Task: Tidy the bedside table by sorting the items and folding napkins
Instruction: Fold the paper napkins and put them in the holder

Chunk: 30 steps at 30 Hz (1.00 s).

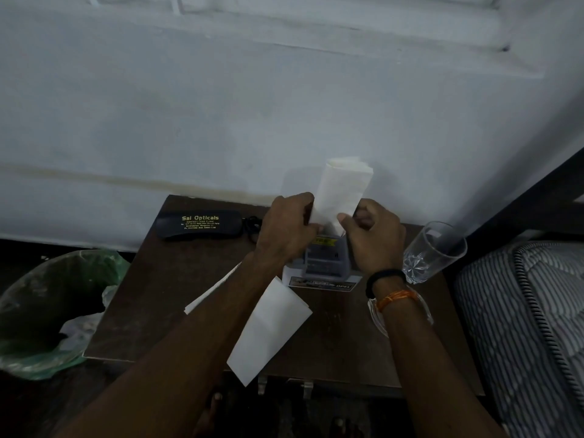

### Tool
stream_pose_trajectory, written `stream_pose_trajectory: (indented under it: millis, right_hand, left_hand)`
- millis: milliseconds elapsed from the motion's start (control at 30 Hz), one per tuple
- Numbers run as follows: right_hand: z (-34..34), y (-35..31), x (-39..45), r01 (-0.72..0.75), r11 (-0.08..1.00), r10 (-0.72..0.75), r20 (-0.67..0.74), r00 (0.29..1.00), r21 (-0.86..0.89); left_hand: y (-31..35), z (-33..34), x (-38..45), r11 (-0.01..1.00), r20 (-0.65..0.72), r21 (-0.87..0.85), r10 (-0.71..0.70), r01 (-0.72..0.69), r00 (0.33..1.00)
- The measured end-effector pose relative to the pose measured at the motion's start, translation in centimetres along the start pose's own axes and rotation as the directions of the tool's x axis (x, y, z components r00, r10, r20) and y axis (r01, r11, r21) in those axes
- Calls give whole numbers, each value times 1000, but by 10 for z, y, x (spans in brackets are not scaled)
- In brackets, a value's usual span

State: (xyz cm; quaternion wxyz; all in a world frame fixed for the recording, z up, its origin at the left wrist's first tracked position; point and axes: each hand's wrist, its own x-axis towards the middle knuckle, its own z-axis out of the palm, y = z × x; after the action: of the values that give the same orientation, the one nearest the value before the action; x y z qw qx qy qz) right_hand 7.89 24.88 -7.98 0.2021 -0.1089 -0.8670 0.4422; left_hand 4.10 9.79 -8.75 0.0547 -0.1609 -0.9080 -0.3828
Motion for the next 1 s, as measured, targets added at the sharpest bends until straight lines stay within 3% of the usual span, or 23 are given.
stream_pose_trajectory:
  millis: [200,367,567,767,1000]
  right_hand:
    - [2,4,0,59,995,-57,18,998,-79]
    - [2,8,2,-9,999,14,89,996,-49]
    - [0,3,2,-22,999,19,65,998,46]
    - [-1,8,3,75,990,-67,73,995,-119]
    - [1,9,1,40,993,-26,116,993,-115]
  left_hand:
    - [2,-7,0,992,-81,-122,-19,9,997]
    - [2,-8,1,997,-25,-72,19,-20,1000]
    - [1,-7,-1,998,47,-59,13,-10,999]
    - [3,-8,-1,997,-59,-80,8,-12,998]
    - [-2,-3,-3,1000,-4,-28,11,-11,1000]
